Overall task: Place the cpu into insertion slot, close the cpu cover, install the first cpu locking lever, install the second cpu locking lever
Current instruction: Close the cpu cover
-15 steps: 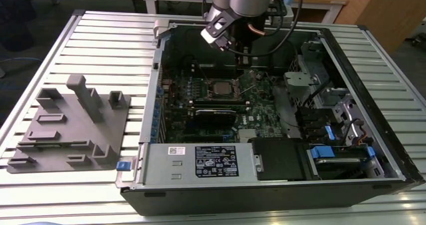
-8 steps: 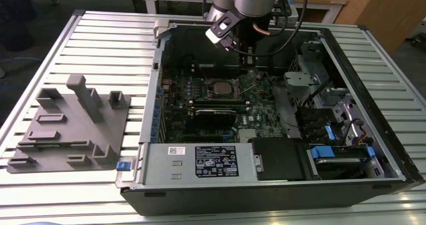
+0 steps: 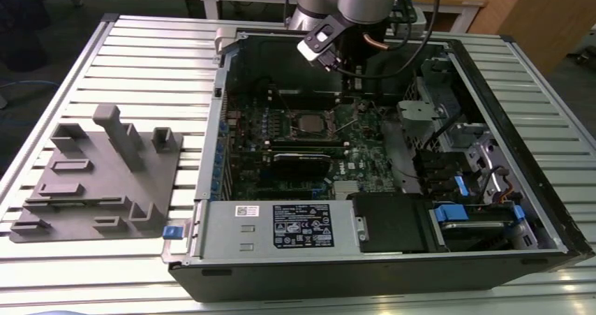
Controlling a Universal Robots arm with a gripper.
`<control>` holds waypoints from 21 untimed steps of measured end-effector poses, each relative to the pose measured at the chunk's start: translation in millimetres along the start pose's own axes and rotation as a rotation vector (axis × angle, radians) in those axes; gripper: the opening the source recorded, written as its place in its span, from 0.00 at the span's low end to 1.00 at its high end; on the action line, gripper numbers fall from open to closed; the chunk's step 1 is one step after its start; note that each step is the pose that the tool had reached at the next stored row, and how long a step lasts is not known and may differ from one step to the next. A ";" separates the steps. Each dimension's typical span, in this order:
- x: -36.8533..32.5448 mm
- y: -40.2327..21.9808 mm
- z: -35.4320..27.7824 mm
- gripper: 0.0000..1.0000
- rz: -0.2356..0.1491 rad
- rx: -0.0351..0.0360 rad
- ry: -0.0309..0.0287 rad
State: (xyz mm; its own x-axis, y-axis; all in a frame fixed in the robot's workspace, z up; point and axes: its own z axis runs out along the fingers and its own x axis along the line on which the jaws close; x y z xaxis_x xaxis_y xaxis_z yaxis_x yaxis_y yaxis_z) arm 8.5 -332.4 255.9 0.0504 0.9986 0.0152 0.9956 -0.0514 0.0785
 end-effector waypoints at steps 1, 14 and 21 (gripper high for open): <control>0.4 1.9 0.2 0.11 0.000 0.0000 0.0001; 5.7 30.5 3.5 0.11 0.000 0.0000 0.0001; 7.2 39.3 5.2 0.11 0.000 -0.0001 0.0003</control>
State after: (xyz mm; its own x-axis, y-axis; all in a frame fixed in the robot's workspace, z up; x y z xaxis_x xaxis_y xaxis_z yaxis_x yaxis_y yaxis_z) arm 48.5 -327.2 253.9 0.0503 0.9986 0.0155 0.9956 -0.0514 0.0786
